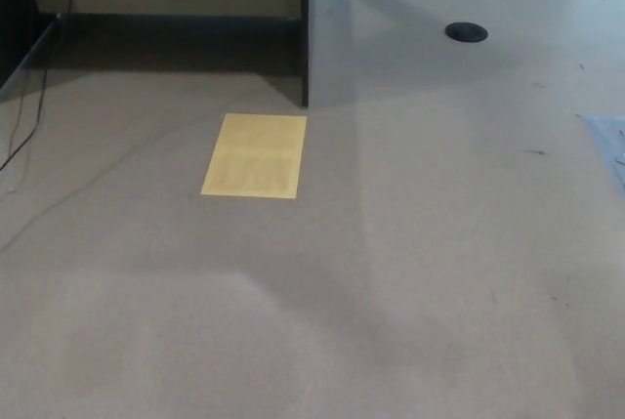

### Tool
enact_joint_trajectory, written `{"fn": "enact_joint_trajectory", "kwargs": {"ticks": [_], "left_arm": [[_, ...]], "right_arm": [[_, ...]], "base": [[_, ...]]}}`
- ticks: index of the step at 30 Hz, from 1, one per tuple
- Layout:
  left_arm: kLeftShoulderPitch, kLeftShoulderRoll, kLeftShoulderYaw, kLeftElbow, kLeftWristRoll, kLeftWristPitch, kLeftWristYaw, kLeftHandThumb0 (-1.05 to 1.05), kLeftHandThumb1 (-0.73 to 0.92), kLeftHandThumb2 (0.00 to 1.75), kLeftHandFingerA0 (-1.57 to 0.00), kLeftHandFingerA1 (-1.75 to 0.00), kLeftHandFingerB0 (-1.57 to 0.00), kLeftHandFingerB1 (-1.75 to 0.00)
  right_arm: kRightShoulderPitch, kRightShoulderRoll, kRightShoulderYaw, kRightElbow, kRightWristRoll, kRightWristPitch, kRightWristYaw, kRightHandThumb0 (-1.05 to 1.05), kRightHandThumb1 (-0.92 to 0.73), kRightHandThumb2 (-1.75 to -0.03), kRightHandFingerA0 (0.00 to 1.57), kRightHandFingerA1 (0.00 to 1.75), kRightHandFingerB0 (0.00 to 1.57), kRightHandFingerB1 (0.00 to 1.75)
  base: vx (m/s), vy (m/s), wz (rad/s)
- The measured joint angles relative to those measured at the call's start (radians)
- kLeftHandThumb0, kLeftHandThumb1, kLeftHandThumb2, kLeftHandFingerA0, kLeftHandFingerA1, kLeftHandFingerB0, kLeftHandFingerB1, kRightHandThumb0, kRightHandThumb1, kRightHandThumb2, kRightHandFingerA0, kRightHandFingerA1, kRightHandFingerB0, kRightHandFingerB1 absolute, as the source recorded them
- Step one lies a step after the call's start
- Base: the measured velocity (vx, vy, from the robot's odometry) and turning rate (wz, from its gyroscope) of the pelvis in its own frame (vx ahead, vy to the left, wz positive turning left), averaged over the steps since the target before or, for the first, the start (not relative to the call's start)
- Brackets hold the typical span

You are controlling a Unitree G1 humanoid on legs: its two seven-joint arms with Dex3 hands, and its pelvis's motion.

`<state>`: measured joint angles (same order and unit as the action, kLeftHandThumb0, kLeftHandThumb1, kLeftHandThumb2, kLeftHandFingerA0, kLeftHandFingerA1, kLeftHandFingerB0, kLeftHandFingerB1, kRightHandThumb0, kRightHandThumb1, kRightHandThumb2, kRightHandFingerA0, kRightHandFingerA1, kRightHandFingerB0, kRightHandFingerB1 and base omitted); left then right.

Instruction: A person is holding a plastic bag and the robot extends its left hand to grab the bag by hooking its thumb into the holes at the top and brings its hand down by its side. Then it extends its arm again to hand the plastic bag back to the person.

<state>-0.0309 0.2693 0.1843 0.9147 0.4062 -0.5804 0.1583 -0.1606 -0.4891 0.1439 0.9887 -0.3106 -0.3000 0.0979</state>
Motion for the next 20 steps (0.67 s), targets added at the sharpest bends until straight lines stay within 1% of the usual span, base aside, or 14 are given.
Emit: {"fn": "enact_joint_trajectory", "kwargs": {"ticks": [1,2,3,4,5,10,18,19,20], "left_arm": [[-0.022,0.000,0.000,0.006,-0.010,-0.006,0.003,-0.49,0.44,0.74,-0.43,-0.52,-0.33,-0.44],[-0.036,0.001,0.000,0.010,-0.018,-0.008,0.006,-0.39,0.55,0.58,-0.47,-0.43,-0.39,-0.33],[-0.045,0.003,0.000,0.013,-0.025,-0.012,0.007,-0.46,0.44,0.73,-0.42,-0.51,-0.33,-0.44],[-0.052,0.005,0.000,0.015,-0.032,-0.015,0.009,-0.38,0.56,0.58,-0.47,-0.44,-0.38,-0.33],[-0.055,0.009,0.000,0.016,-0.037,-0.018,0.010,-0.45,0.44,0.73,-0.42,-0.52,-0.32,-0.43],[-0.054,0.016,-0.002,0.017,-0.072,-0.025,0.010,-0.47,0.44,0.74,-0.44,-0.54,-0.34,-0.44],[-0.054,0.030,-0.021,0.015,-0.093,-0.026,0.010,-0.44,0.44,0.73,-0.46,-0.54,-0.34,-0.44],[-0.051,0.032,-0.022,0.011,-0.096,-0.027,0.010,-0.38,0.55,0.57,-0.52,-0.47,-0.40,-0.34],[-0.043,0.034,-0.025,0.007,-0.099,-0.028,0.010,-0.38,0.55,0.57,-0.52,-0.47,-0.40,-0.34]], "right_arm": [[-0.029,0.000,-0.002,0.007,0.001,0.003,0.002,-0.35,-0.72,-0.60,0.65,0.49,0.54,0.41],[-0.050,0.000,-0.002,0.013,0.002,0.005,0.003,-0.35,-0.72,-0.61,0.65,0.49,0.54,0.41],[-0.065,0.000,-0.002,0.019,0.002,0.006,0.004,-0.35,-0.72,-0.61,0.65,0.48,0.54,0.42],[-0.077,0.000,-0.002,0.024,0.002,0.006,0.004,-0.35,-0.72,-0.59,0.65,0.48,0.53,0.41],[-0.084,0.001,-0.001,0.026,0.002,0.006,0.004,-0.35,-0.71,-0.60,0.65,0.48,0.52,0.41],[-0.087,0.004,0.000,0.038,0.002,0.006,0.004,-0.35,-0.72,-0.61,0.67,0.50,0.53,0.42],[-0.086,0.004,0.000,0.042,0.002,0.006,0.004,-0.35,-0.71,-0.60,0.67,0.49,0.54,0.41],[-0.082,0.004,0.000,0.040,0.003,0.006,0.004,-0.35,-0.71,-0.61,0.68,0.51,0.54,0.42],[-0.073,0.005,0.000,0.038,0.003,0.005,0.004,-0.35,-0.71,-0.61,0.68,0.51,0.54,0.42]], "base": [[0.00,0.000,0.00],[0.00,0.000,0.00],[0.00,0.000,0.00],[0.00,0.000,0.00],[0.00,0.000,0.00],[0.00,0.000,0.00],[0.00,0.000,0.00],[0.00,0.000,0.00],[0.00,0.000,0.00]]}}
